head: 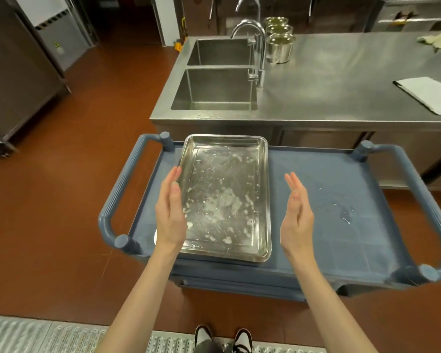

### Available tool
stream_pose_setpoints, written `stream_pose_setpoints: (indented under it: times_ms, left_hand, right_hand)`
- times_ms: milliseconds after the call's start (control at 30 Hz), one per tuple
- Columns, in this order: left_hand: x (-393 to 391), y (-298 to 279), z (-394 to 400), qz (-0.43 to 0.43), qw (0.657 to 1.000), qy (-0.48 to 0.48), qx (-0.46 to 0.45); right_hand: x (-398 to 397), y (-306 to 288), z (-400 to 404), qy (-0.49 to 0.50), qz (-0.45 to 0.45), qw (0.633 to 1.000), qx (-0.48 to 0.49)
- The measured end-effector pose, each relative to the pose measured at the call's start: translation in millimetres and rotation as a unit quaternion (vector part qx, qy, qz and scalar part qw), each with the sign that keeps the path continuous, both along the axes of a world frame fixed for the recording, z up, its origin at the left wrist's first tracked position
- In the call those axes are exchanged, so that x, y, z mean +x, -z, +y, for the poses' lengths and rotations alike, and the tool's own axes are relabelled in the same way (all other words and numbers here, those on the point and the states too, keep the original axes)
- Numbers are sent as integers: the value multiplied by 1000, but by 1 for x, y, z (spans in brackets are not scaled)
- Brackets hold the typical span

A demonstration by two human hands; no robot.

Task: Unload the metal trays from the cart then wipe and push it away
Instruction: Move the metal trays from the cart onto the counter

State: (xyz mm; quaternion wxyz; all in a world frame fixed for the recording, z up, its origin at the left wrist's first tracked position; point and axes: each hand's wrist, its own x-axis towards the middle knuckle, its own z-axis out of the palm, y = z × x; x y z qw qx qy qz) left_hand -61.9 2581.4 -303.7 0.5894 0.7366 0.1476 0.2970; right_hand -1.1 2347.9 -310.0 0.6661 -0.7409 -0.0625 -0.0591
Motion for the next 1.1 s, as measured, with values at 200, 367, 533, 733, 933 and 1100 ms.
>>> stream_pose_setpoints:
  times_ms: [200, 367, 533, 733, 933, 1100]
  left_hand:
    - [10, 43, 25, 95, 995, -29, 20]
    - [15, 73, 43, 195, 978, -60, 43]
    - [18, 101, 62, 288, 944, -110, 120]
    - [22, 122, 86, 375, 902, -98, 192]
    - [33, 130, 110, 415, 885, -88, 191]
    - [43, 137, 125, 460, 862, -77, 196]
  right_hand:
    - [16, 35, 7, 5, 116, 990, -80]
    - [28, 66, 19, 54, 153, 975, -149]
    - [39, 92, 25, 66, 170, 945, -271]
    - [40, 111, 30, 73, 192, 911, -357]
    - [48, 111, 31, 86, 225, 902, -358]
    - [57, 114, 30, 62, 281, 876, -387]
